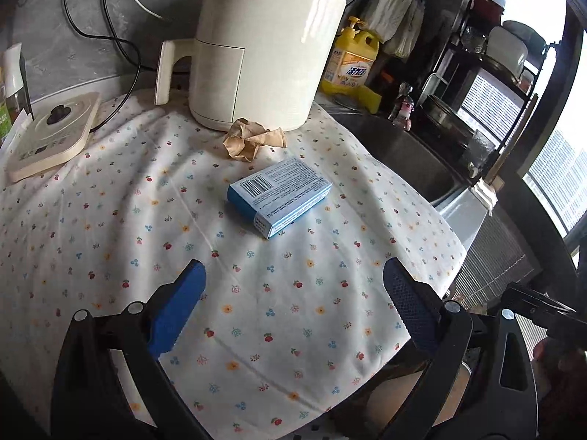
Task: Collect trash
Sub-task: 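Lower the left tool onto the blue-and-white box and close on it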
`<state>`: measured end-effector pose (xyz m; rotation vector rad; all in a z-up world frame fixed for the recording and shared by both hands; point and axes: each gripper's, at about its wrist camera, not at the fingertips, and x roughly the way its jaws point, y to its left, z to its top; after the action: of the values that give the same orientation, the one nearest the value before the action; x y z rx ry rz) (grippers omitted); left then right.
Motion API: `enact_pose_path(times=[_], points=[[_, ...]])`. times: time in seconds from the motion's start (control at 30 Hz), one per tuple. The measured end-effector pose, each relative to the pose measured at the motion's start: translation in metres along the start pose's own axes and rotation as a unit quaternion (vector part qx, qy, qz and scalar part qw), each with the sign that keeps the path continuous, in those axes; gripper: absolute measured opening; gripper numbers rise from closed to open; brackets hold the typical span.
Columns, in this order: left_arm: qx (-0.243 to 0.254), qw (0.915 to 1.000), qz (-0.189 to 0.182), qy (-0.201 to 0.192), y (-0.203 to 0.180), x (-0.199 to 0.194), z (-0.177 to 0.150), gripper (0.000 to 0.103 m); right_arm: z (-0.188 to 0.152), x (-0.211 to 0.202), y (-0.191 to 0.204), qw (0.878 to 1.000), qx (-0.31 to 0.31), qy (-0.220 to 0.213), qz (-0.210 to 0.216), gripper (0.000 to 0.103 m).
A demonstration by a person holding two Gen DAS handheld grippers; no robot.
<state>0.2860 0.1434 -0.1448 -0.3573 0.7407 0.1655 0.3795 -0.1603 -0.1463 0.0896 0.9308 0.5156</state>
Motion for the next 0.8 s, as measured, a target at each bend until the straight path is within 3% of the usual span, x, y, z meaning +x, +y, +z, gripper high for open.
enact_pose_path(times=[0.47, 0.8], points=[[0.123, 0.9904, -0.026, 0.058, 0.013, 0.076, 0.051, 0.096, -0.004, 0.025, 0.021, 0.998, 0.053, -0.015, -0.036, 0.095], [0.156, 0.9838, -0.042, 0.078, 0.008, 0.114, 0.068, 0.096, 0.001, 0.036, 0.025, 0.997, 0.063, -0.013, -0.051, 0.095]])
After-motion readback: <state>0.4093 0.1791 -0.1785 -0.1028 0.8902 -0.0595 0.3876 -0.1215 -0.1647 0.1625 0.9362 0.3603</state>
